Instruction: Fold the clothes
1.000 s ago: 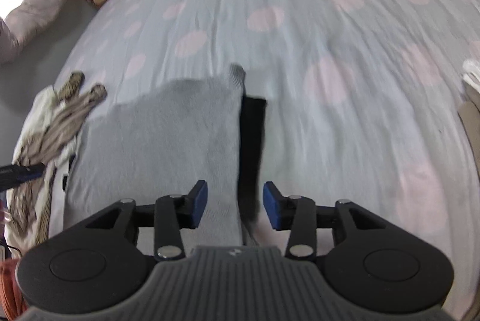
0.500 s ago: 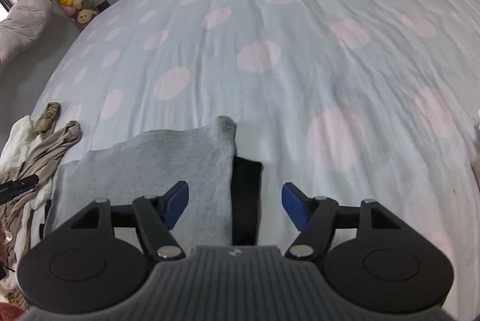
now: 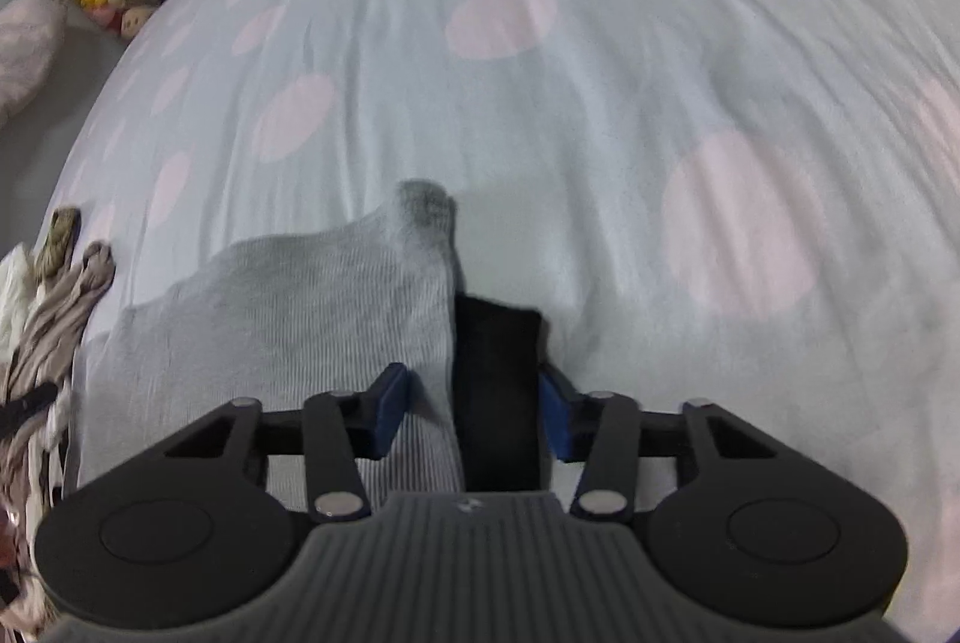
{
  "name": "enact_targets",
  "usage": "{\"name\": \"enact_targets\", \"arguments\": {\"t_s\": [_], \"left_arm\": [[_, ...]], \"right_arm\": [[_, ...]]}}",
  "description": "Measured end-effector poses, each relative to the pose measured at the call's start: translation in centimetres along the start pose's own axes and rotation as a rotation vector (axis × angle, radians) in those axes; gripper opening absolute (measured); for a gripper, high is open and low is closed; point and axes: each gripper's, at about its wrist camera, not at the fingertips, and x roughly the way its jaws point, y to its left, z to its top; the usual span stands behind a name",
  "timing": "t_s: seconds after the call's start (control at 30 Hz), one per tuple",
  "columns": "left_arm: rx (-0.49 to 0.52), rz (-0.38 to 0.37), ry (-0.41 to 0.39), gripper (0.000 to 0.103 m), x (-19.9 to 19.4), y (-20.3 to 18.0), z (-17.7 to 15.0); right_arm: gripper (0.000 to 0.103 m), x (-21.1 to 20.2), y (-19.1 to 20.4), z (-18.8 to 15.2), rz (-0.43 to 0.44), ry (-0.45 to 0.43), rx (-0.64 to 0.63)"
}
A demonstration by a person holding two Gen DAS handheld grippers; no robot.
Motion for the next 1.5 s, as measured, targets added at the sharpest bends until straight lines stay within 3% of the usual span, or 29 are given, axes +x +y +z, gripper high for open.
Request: {"name": "enact_targets", "arguments": {"t_s": [0.07, 0.17, 0.37, 0.67, 0.87, 1.17, 1.37, 1.5], "left_arm": [[0.0, -0.006, -0.003, 0.03, -0.1, 0.1, 0.0], [-0.006, -0.017, -0.009, 0.03, -0.4, 0.4, 0.1], [-0.044, -0.042, -0.041, 0.03, -1.6, 1.2, 0.4], [-0.098, -0.077, -0.094, 0.03, -3.3, 2.5, 0.6], [-0.14, -0.118, -0.118, 0.03, -4.1, 3.5, 0.4], [-0.213, -0.216, -0.094, 0.03, -4.3, 4.6, 0.1], [-0.248, -0.19, -0.057, 0.03, -3.9, 5.3, -0.3], [-0.266, -0.187, -0.047, 0.03, -3.7, 5.8, -0.4]], "right_arm": [[0.019, 0.0, -0.4, 0.2, 0.022, 0.001, 0.017], [0.012, -0.5, -0.7, 0.4, 0.055, 0.009, 0.041], [0.011, -2.8, 2.4, 1.0, 0.085, 0.027, -0.023], [0.011, -6.6, 11.0, 1.5, 0.061, 0.045, -0.181], [0.01, -7.4, 17.5, 1.1, 0.095, 0.043, -0.259], [0.01, -4.0, 26.5, -0.4, 0.162, 0.073, -0.34], [0.01, 0.1, 31.3, -2.4, 0.163, 0.083, -0.386], [0.01, 2.7, 32.5, -3.2, 0.151, 0.108, -0.394]]}}
